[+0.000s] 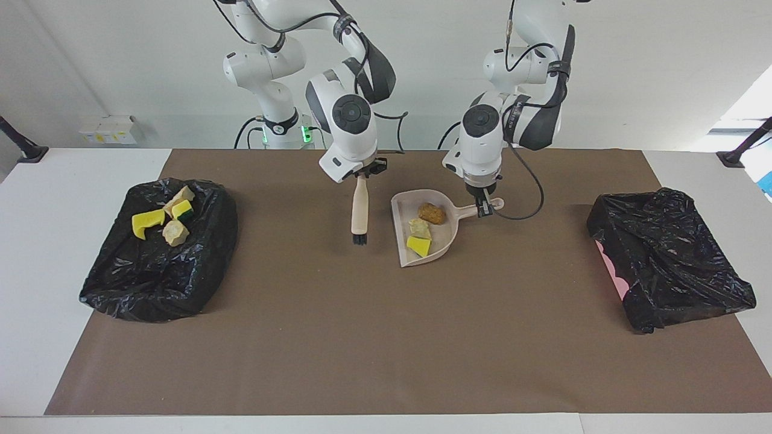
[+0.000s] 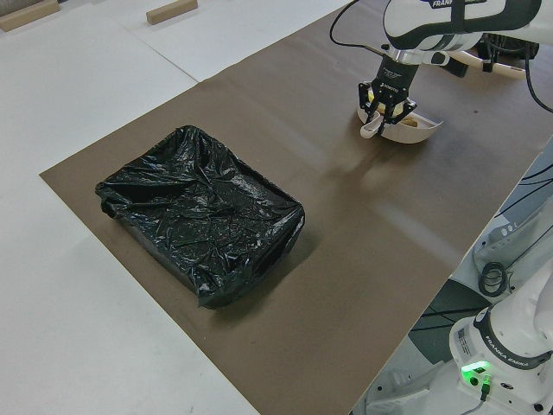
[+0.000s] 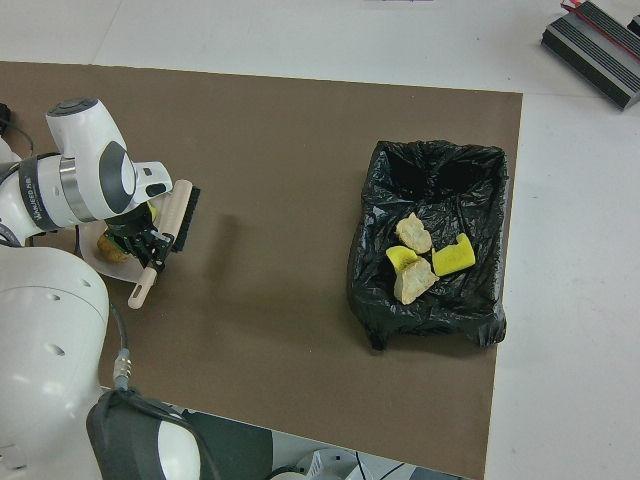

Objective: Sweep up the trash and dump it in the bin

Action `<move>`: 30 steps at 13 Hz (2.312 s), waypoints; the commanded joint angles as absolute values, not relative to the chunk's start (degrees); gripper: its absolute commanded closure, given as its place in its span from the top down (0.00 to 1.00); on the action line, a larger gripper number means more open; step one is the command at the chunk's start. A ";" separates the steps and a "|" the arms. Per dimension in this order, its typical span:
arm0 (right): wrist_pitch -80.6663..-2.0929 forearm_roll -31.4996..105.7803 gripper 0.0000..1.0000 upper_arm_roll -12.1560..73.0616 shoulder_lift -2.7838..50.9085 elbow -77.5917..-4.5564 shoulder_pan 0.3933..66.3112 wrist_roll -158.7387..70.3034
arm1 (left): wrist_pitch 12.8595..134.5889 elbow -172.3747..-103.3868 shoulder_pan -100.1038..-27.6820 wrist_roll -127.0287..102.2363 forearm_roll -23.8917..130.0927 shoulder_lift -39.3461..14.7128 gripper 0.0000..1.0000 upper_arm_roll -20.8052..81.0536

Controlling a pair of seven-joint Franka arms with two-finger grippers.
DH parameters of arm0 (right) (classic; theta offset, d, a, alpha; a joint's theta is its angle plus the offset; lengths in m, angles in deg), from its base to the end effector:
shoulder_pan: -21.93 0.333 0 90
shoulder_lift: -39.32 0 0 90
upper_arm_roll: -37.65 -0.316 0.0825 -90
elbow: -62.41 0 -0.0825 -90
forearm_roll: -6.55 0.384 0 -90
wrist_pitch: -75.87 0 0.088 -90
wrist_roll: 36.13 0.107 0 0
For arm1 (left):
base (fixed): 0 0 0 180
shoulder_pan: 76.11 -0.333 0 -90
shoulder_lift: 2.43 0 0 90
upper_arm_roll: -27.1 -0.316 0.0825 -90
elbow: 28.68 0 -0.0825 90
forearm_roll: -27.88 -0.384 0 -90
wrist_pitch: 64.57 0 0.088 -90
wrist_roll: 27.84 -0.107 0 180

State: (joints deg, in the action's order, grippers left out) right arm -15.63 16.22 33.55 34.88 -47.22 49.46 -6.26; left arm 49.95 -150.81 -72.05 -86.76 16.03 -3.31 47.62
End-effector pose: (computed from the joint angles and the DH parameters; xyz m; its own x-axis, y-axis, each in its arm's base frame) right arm 0.4439 0.2933 0.4294 0.9110 -0.0175 -0.4121 0.0050 -0.9986 0.0535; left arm 0.4838 -0.2072 0.3904 0.0077 -0.9749 -0.2224 -0.9988 -0.0182 0.0453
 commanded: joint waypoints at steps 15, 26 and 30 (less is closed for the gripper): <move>-34.16 21.66 0.00 31.94 22.70 -46.30 65.26 4.91 | 46.24 -135.93 -72.76 -130.90 19.88 1.45 0.00 -0.75; -29.87 22.02 1.00 32.38 29.02 -46.66 62.81 3.86 | 57.42 -131.51 -76.29 -124.64 -4.09 -4.81 0.00 -1.47; -26.45 21.93 1.00 32.56 34.91 -46.13 57.72 1.41 | 55.85 -135.19 -75.14 -112.17 -17.52 -2.27 0.00 3.09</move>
